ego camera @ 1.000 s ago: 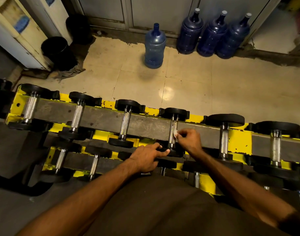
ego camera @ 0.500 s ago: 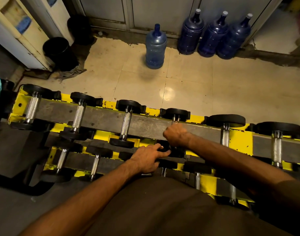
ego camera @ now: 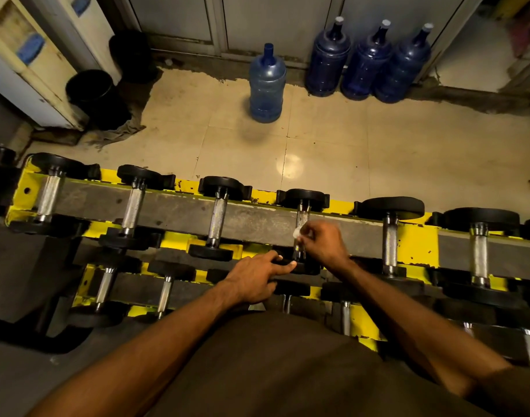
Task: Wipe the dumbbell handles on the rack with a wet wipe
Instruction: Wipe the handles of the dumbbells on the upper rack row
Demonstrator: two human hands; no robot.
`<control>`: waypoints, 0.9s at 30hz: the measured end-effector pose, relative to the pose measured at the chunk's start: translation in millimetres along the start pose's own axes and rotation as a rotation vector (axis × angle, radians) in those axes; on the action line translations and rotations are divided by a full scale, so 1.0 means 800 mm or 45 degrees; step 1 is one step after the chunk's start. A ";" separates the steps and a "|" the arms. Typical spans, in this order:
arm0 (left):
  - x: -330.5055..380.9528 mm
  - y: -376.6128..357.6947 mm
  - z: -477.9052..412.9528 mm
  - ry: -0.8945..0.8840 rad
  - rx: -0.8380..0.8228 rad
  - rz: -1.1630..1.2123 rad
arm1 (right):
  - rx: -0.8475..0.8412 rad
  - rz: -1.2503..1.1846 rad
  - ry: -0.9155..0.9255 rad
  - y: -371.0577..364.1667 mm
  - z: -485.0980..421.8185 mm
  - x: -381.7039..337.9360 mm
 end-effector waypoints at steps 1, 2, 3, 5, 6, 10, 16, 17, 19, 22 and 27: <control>0.000 0.000 0.000 0.001 -0.001 0.003 | 0.149 -0.127 -0.067 -0.002 -0.003 -0.001; 0.001 0.000 0.001 0.001 -0.002 0.002 | 0.266 -0.195 -0.143 -0.005 -0.006 -0.003; 0.001 -0.001 0.001 0.002 -0.004 0.000 | 0.330 -0.229 -0.209 -0.008 -0.008 -0.005; 0.001 -0.001 0.001 -0.002 -0.004 -0.004 | 0.324 -0.237 -0.267 -0.012 -0.010 -0.004; 0.000 -0.001 0.001 -0.005 0.002 -0.008 | 0.267 -0.217 -0.266 -0.011 -0.009 -0.001; -0.001 0.000 -0.002 -0.021 0.009 0.007 | -0.008 -0.081 -0.240 0.003 0.006 0.015; 0.010 0.004 -0.009 0.013 0.166 0.106 | 0.220 -0.377 -0.231 0.012 0.031 0.019; 0.018 0.005 -0.011 0.013 0.221 0.127 | 0.237 -0.395 -0.218 0.016 0.036 0.024; 0.038 0.010 -0.019 -0.014 0.308 0.154 | 0.278 -0.390 -0.214 0.029 0.044 0.038; 0.081 0.014 -0.036 -0.103 0.356 0.164 | 0.413 -0.469 -0.291 0.061 0.058 0.062; 0.158 -0.002 -0.071 -0.152 0.246 0.101 | 0.524 -0.405 -0.321 0.138 0.085 0.114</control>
Point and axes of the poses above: each hand's wrist, its own z-axis away from the middle knuckle, its own y-axis out of the back of the hand, x = y × z, the point moved 1 cm from there along -z, towards the middle knuckle, and after that the axes turned 3 degrees about -x, right-handed, at the moved point
